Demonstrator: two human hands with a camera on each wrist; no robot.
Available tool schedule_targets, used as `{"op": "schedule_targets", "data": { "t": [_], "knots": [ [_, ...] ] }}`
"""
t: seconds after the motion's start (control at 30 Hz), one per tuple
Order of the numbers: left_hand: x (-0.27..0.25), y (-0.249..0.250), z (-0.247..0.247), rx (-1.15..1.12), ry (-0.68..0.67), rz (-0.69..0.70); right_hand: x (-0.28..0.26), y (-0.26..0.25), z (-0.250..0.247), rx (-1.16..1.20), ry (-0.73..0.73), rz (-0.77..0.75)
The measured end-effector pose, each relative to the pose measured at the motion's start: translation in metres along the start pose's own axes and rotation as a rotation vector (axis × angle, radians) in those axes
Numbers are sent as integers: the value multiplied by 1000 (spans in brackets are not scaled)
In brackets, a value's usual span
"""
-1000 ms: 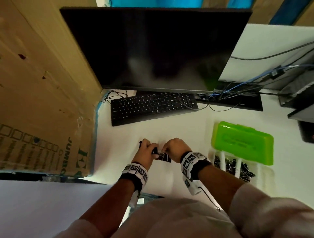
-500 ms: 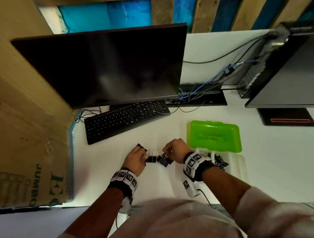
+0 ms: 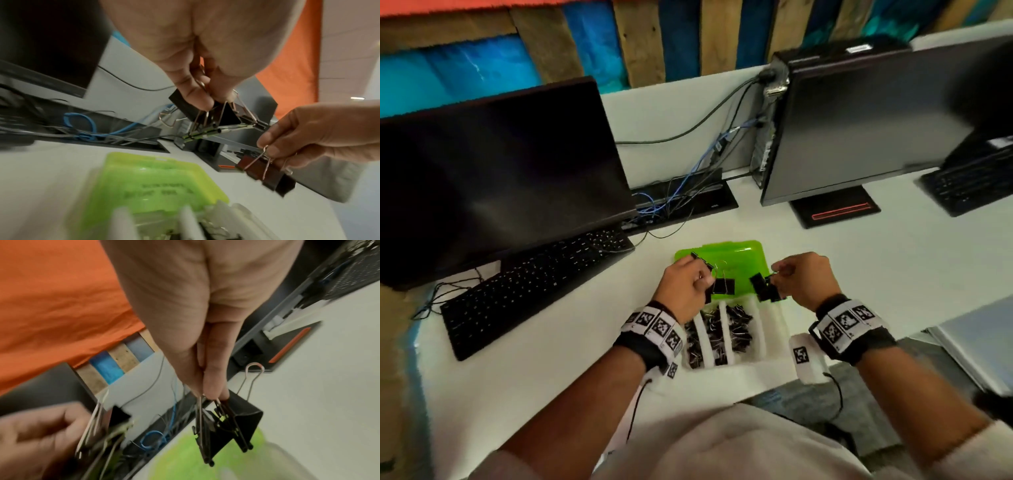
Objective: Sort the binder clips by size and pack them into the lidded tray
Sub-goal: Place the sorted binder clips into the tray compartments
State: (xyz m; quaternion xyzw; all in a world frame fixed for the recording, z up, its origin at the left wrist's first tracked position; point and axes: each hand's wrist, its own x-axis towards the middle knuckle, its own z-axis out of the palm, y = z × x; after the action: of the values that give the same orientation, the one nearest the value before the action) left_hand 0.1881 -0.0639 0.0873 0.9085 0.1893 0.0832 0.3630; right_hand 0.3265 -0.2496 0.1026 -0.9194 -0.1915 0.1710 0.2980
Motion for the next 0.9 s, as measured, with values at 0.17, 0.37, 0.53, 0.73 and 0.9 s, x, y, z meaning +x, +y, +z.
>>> {"op": "schedule_targets", "data": {
  "t": [0.17,0.37,0.53,0.73,0.9],
  "knots": [
    [14,41,41,-14,-128,77,-7,48,24,-97,-56,173],
    [19,51,53,9,-146,62,0,37,48,-235,-145,79],
    [16,44,47,6,-125,43,5,36,59,-203,-208,12],
    [9,30,42,9,-116,11,0,52,62,-85,-283,-60],
    [8,32,48,8,-137,3,2,55,35,378,-110,-31]
  ]
}}
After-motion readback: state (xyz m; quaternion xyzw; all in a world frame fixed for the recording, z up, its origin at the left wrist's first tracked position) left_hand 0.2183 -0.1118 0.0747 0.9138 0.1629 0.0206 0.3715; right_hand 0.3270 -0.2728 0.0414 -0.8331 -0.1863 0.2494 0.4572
